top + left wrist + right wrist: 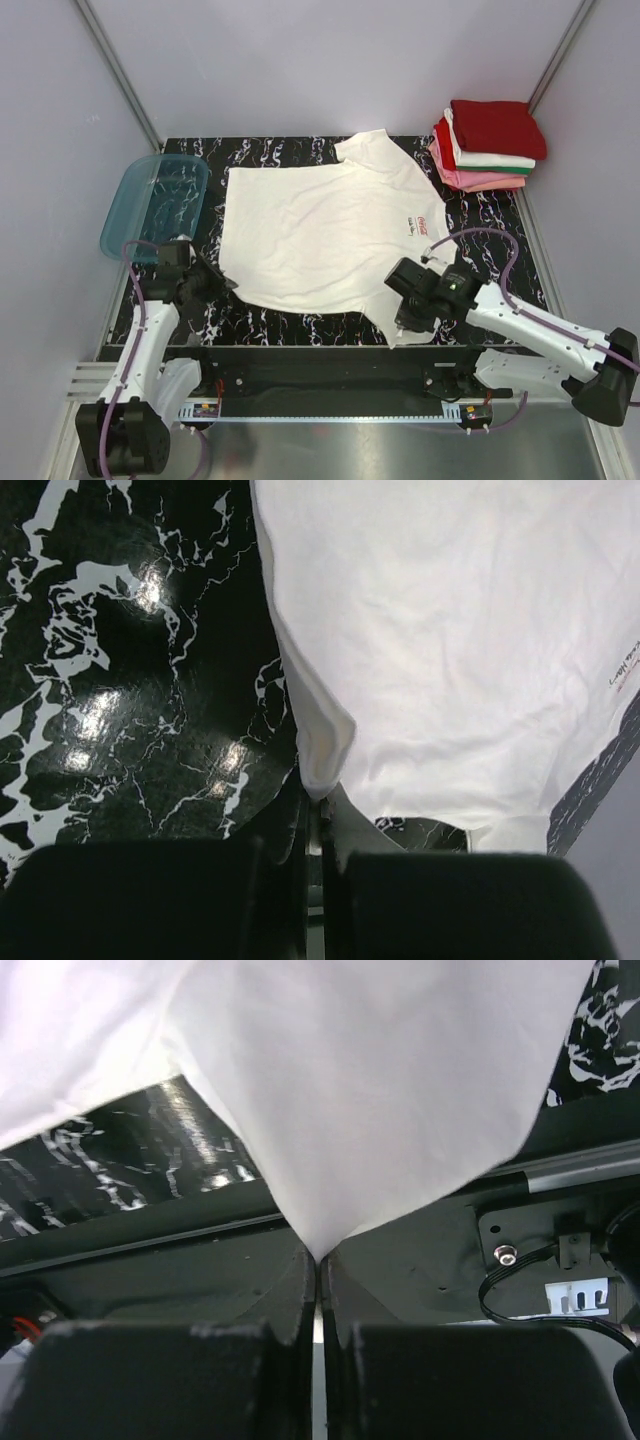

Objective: Fold and stack the t-shirts
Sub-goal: Fold the tshirt

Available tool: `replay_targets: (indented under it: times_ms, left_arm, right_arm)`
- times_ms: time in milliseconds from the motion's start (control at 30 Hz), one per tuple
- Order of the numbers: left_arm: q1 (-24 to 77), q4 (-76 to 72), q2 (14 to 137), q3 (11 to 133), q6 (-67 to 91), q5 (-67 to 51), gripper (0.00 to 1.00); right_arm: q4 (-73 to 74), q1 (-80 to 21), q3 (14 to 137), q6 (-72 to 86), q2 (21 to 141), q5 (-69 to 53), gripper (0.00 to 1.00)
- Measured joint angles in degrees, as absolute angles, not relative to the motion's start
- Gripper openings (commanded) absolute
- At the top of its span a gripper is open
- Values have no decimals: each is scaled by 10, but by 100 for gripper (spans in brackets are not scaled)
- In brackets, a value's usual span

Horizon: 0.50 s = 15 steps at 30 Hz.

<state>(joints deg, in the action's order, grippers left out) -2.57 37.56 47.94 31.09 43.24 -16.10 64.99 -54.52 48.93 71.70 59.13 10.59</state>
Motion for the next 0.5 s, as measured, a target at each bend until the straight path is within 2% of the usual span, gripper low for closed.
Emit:
replay_targets:
  times_ms: [233,500]
  left_arm:
    - [-25,424,537,415,396,-161,0]
    - [-25,426,647,507,374,-161,0]
  right_arm:
    - [713,-523,649,662,649,167,0]
    - [683,-379,768,489,780,174,0]
